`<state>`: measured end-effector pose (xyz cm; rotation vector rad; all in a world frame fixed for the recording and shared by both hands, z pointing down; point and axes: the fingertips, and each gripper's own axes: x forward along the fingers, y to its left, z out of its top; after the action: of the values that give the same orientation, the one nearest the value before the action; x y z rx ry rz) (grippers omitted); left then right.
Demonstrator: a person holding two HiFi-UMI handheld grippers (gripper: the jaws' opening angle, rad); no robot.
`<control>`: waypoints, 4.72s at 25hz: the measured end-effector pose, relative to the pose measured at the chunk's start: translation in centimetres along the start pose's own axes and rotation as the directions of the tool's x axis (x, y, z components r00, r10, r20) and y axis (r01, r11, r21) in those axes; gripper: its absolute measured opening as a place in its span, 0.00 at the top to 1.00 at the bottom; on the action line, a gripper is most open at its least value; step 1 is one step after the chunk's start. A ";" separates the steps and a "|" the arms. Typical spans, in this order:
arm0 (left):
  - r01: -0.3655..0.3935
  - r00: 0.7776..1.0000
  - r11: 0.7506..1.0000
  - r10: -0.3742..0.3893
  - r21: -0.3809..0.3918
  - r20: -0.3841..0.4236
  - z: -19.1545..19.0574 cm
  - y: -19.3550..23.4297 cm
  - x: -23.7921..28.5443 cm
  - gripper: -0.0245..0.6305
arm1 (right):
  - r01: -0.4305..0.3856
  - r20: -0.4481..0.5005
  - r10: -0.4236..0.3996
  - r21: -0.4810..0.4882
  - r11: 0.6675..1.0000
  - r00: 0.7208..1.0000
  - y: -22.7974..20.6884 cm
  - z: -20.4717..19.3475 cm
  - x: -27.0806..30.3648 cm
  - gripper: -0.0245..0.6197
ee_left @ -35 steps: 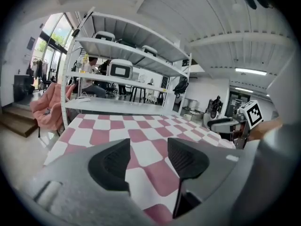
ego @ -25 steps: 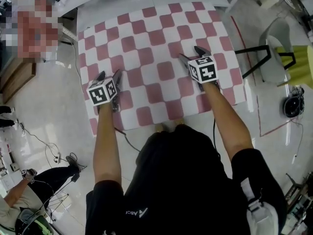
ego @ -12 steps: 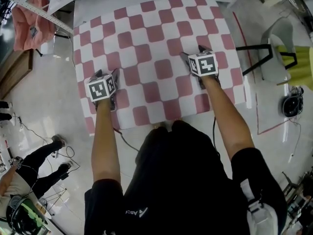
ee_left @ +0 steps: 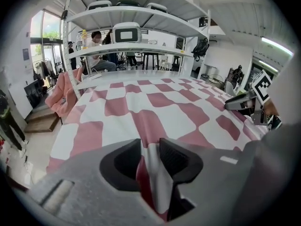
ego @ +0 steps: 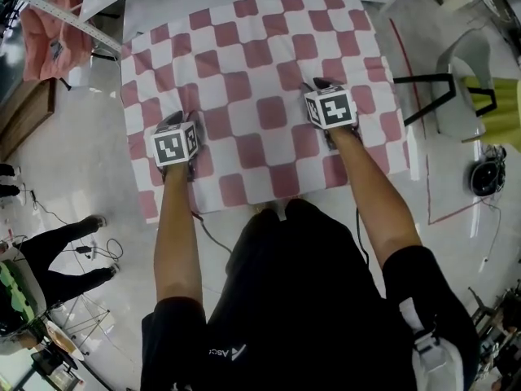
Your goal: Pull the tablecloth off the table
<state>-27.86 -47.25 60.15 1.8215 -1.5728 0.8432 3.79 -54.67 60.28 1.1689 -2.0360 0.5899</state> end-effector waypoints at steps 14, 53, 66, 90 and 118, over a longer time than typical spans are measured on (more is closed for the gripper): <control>0.050 0.992 0.997 -0.041 -0.067 0.120 0.5 -1.4 -1.7 0.95 | -0.102 0.071 0.094 0.116 0.988 0.993 1.8 0.2 -0.6 0.96; 0.480 0.528 0.876 -0.247 -0.046 0.813 1.7 -6.9 -32.9 0.95 | -0.424 0.715 0.199 0.149 0.893 0.671 11.5 1.2 -31.4 0.96; 0.338 0.404 0.941 -0.138 -0.007 0.904 -2.5 -16.0 -49.6 0.95 | -0.539 0.819 0.342 -0.048 0.841 0.461 13.4 -3.2 -48.8 0.96; 0.424 0.161 0.884 -0.286 0.195 0.945 -14.4 -10.3 -79.5 0.95 | -0.601 0.900 0.399 -0.225 0.767 0.173 36.3 -6.9 -74.9 0.96; 0.453 0.339 0.890 -0.231 0.058 0.912 -17.5 -15.2 -68.9 0.95 | -0.564 0.846 0.367 -0.097 0.820 0.388 26.7 -14.6 -66.2 0.96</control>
<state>-21.52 11.07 17.32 2.4784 -1.5865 -0.7004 8.27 4.66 18.29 1.0698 -3.3206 0.5545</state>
